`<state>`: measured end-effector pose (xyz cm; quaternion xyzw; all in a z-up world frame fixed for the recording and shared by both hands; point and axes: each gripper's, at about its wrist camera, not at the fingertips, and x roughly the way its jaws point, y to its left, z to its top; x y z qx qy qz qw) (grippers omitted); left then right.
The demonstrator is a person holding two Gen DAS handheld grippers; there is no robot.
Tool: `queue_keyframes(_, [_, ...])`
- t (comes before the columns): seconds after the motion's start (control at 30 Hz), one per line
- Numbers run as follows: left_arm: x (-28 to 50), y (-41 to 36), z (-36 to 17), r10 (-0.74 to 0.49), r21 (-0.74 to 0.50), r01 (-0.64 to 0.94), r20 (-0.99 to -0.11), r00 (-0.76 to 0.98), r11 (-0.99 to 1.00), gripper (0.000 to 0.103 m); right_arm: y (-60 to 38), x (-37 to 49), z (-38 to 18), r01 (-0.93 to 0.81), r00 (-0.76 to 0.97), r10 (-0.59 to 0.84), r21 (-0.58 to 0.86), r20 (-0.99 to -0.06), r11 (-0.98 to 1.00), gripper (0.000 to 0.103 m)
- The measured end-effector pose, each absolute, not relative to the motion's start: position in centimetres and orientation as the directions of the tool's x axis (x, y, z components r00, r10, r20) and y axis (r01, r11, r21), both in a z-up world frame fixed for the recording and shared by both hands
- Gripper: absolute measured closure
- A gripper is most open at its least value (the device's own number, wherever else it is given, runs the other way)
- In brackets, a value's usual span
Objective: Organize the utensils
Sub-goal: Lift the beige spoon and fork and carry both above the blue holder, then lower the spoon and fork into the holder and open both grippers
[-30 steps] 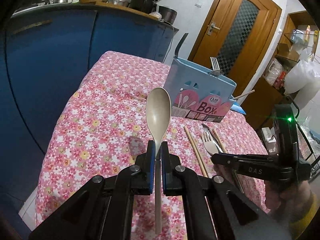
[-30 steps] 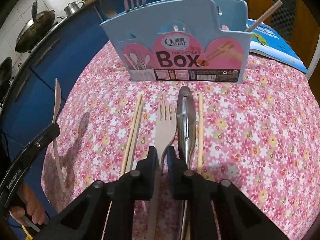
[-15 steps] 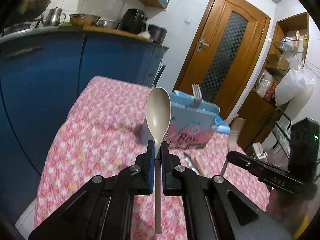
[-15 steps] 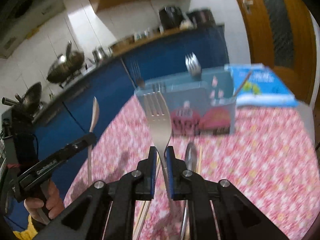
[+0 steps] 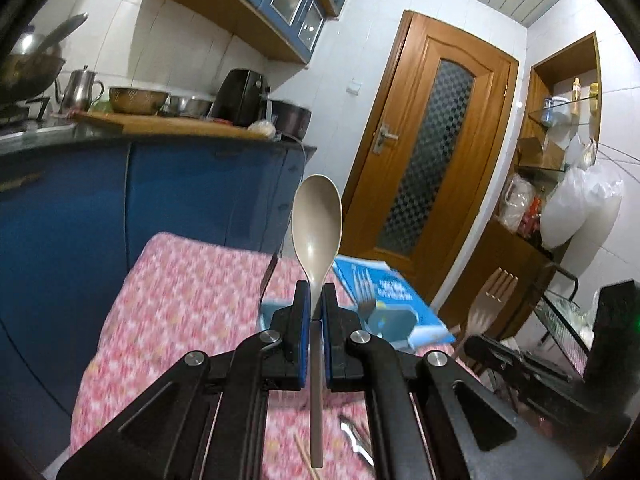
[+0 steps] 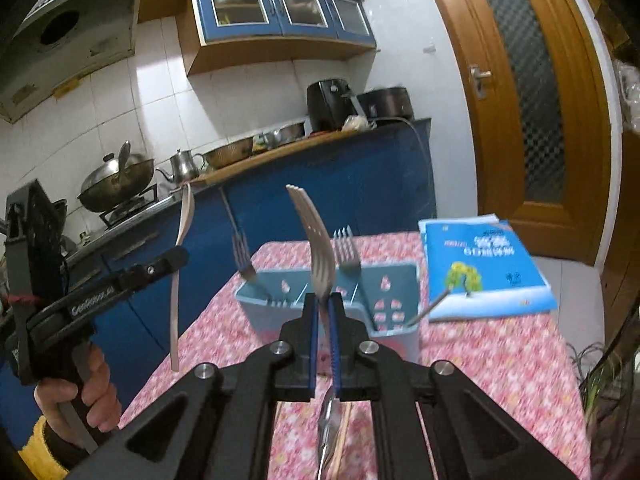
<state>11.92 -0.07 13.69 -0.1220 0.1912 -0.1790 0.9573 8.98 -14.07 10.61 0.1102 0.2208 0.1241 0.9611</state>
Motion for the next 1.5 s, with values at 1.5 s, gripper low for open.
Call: queue_keyframes(1.5, [18.2,-3.4,8.9,-0.263,-0.161,0.239,-0.149,0.953,0.958,0.1,-13.8,17.0,7.2,-0.136,0.891,0.181,0.136,-0.416,0.981,0.082])
